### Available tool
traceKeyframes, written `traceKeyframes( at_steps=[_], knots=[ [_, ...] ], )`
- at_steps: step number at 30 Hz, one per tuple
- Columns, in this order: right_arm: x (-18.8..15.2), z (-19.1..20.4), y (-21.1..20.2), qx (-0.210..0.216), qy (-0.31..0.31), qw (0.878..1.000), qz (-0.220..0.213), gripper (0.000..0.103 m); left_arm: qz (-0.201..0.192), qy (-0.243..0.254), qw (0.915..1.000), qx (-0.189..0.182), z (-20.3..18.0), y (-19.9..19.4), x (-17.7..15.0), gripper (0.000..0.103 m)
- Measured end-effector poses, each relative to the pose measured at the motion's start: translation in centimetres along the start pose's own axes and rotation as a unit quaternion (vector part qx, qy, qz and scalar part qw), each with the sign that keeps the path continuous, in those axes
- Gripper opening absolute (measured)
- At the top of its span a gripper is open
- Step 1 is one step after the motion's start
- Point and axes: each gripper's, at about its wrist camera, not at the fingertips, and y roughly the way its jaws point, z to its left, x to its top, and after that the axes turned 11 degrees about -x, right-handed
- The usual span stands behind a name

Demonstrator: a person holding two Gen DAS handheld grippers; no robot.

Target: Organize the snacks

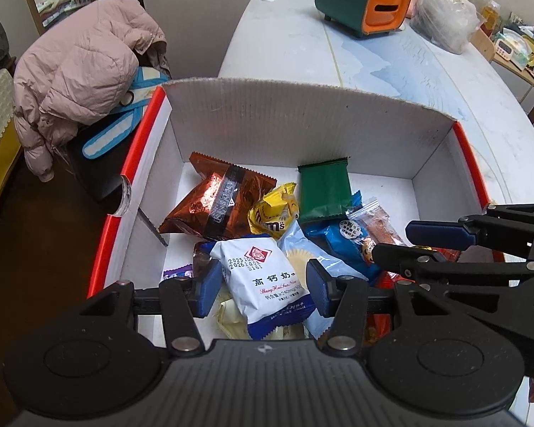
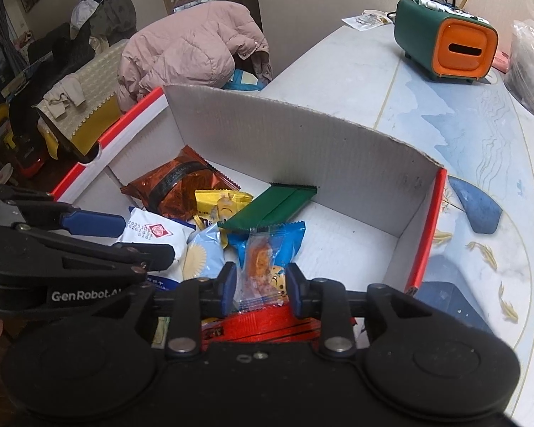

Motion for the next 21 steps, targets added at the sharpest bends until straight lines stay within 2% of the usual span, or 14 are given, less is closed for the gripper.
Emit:
traceKeyframes(
  at_steps=[7,12,14,17,21],
  knots=[
    [-0.4,-0.6,-1.9,0.008,0.009,1.000,-0.022,0.044,-0.025,0.003,0.9997,-0.008,-0.5,-2.1,-0.4,0.058],
    [-0.7,-0.8,-4.0,0.008,0.009,0.999,-0.048,0.051,-0.048,0.016,0.9987,-0.009,-1.4,-4.0,-0.8,0.058],
    [-0.8,-0.9,-4.9,0.006,0.009,0.998,-0.061,0.059,-0.057,0.018,0.9982,-0.010,-1.6,-4.8,-1.0,0.058],
    [-1.1,-1.1,-6.3,0.005,0.011,0.997,-0.081,0.070,-0.073,0.022,0.9971,-0.009,-1.9,-5.9,-1.4,0.065],
    [-1.7,-1.3,-8.2,0.001,0.011,0.994,-0.108,0.080,-0.092,0.029,0.9953,-0.008,-2.5,-7.3,-2.0,0.066]
  ],
)
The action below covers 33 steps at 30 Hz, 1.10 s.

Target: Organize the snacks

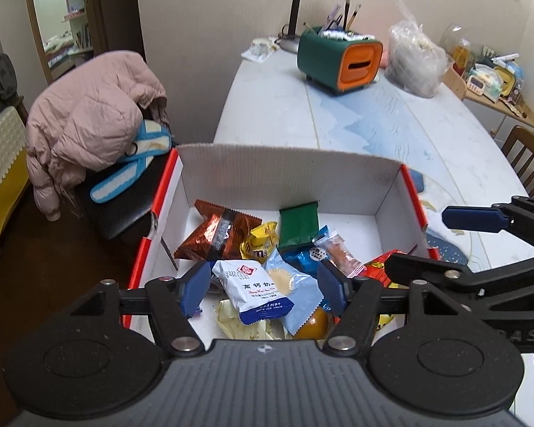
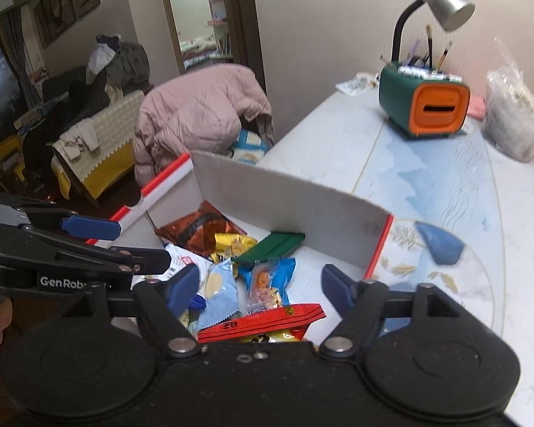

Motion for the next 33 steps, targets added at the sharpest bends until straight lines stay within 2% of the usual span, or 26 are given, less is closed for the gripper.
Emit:
traceKeyframes(
  at_steps=[3,5,14,18,25,33],
  knots=[
    [-0.1,-0.2,-1.4,0.007,0.004,1.000,-0.017,0.086,-0.015,0.006,0.9999,-0.002,-0.5,-1.2,-0.2,0.071],
    [-0.2,-0.3,-2.3,0.011,0.004,0.999,-0.030,0.094,-0.028,0.009,0.9996,-0.007,-0.7,-2.0,-0.3,0.072],
    [-0.9,-0.7,-5.9,0.015,0.012,0.997,-0.079,0.102,-0.061,0.015,0.9976,-0.029,-2.1,-4.7,-1.2,0.077],
    [-1.3,-1.2,-6.8,0.015,0.021,0.996,-0.088,0.103,-0.071,0.006,0.9964,-0.046,-2.2,-5.4,-1.7,0.085],
    [-2.2,-1.9,-7.8,0.005,0.041,0.995,-0.095,0.103,-0.081,0.001,0.9951,-0.057,-2.4,-6.2,-2.2,0.092],
    [-3.6,-2.0,-8.7,-0.006,0.055,0.992,-0.115,0.103,-0.098,0.009,0.9941,-0.046,-2.9,-6.9,-2.7,0.093]
  ],
)
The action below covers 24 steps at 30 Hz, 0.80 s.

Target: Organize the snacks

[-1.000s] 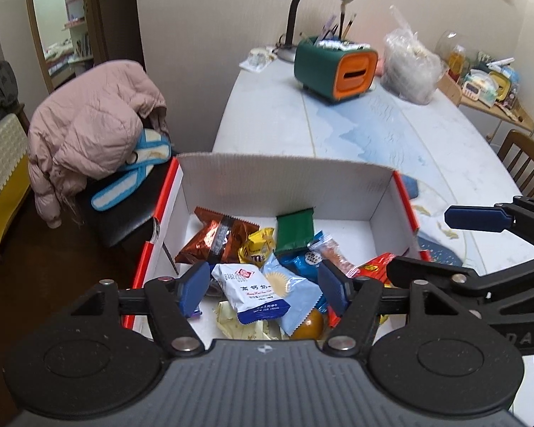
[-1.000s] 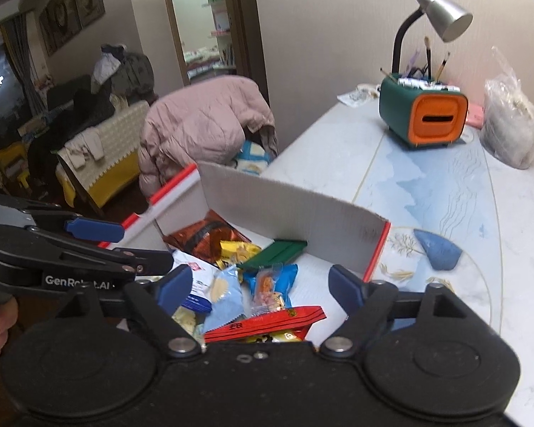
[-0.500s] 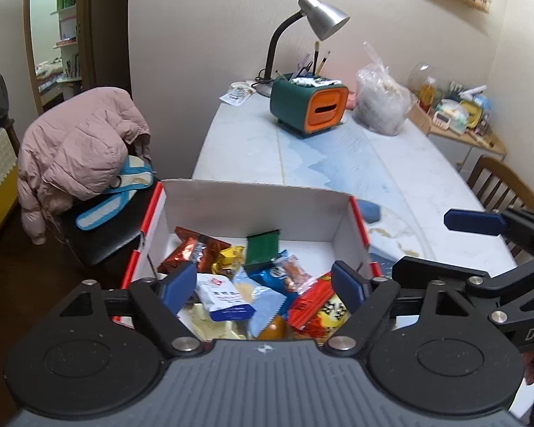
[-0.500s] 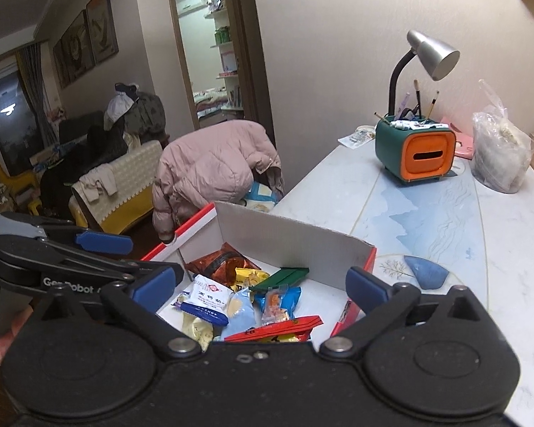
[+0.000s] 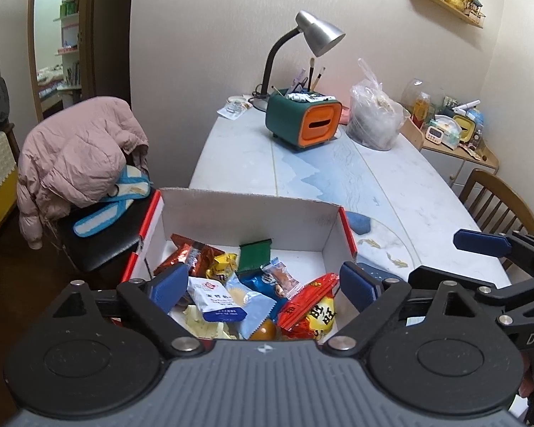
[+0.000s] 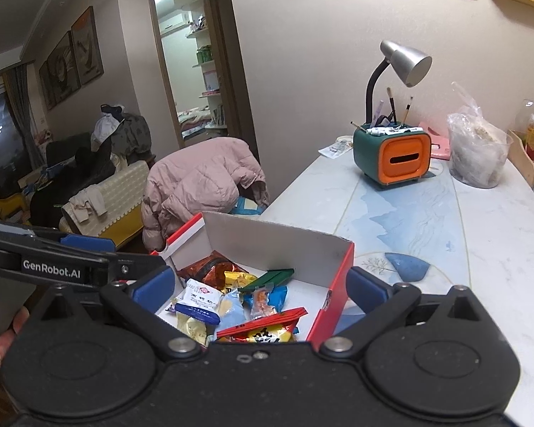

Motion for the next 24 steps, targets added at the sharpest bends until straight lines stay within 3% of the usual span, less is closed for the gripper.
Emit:
traceKeyframes(
  at_steps=[24],
  knots=[
    [-1.7,1.0,-1.1,-0.027,0.022,0.999,0.002,0.103,-0.004,-0.030,0.9994,0.016,0.0,-1.0,-1.2,0.093]
  ],
)
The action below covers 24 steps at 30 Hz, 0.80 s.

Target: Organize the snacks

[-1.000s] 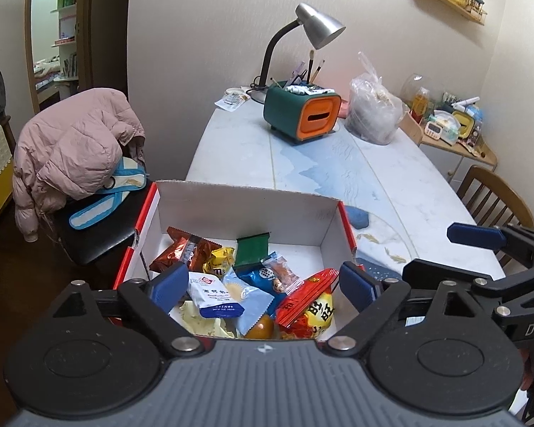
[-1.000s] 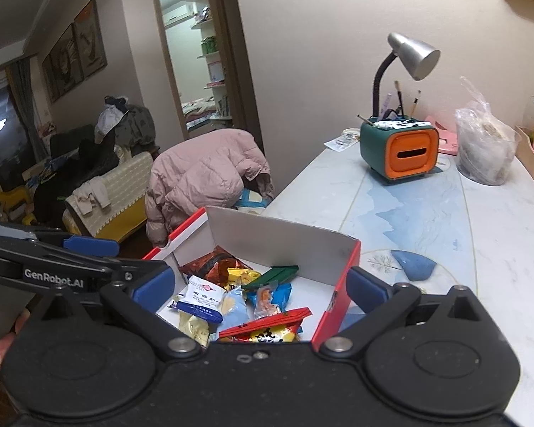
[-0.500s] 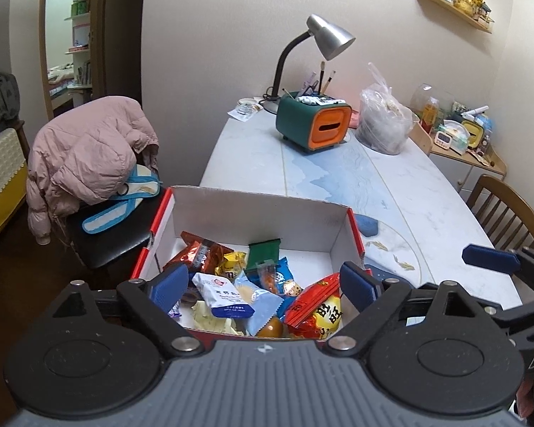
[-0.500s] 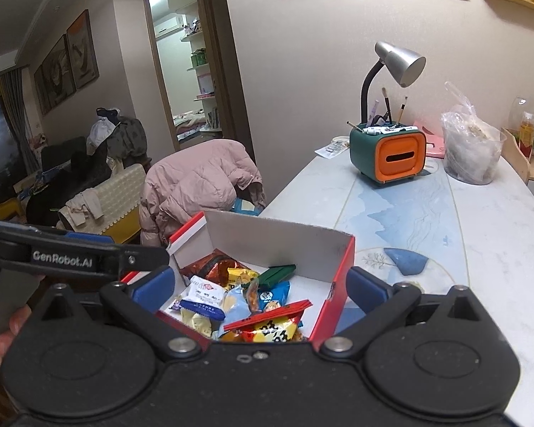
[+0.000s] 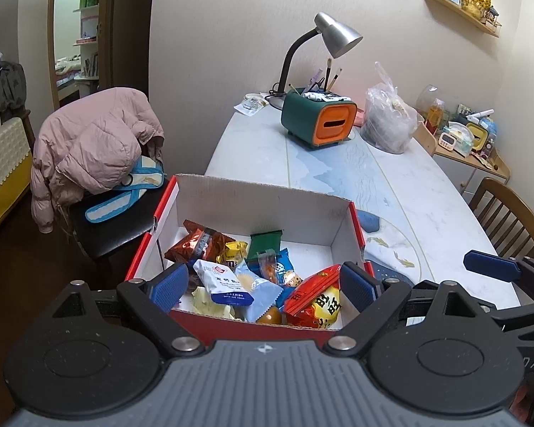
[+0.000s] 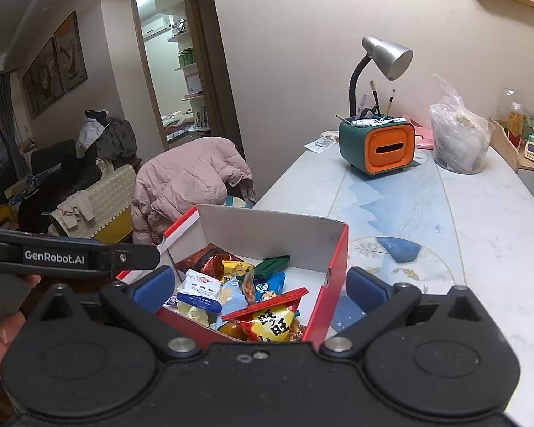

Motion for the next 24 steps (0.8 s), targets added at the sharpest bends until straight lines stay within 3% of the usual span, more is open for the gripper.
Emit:
traceKeyframes(
  at_steps=[24],
  knots=[
    [-0.36,-0.15,-0.83,-0.026,0.015,0.999,-0.014,0.103,0.003,0.007,1.0000,0.000,-0.67,-0.46,-0.77,0.093]
  ],
)
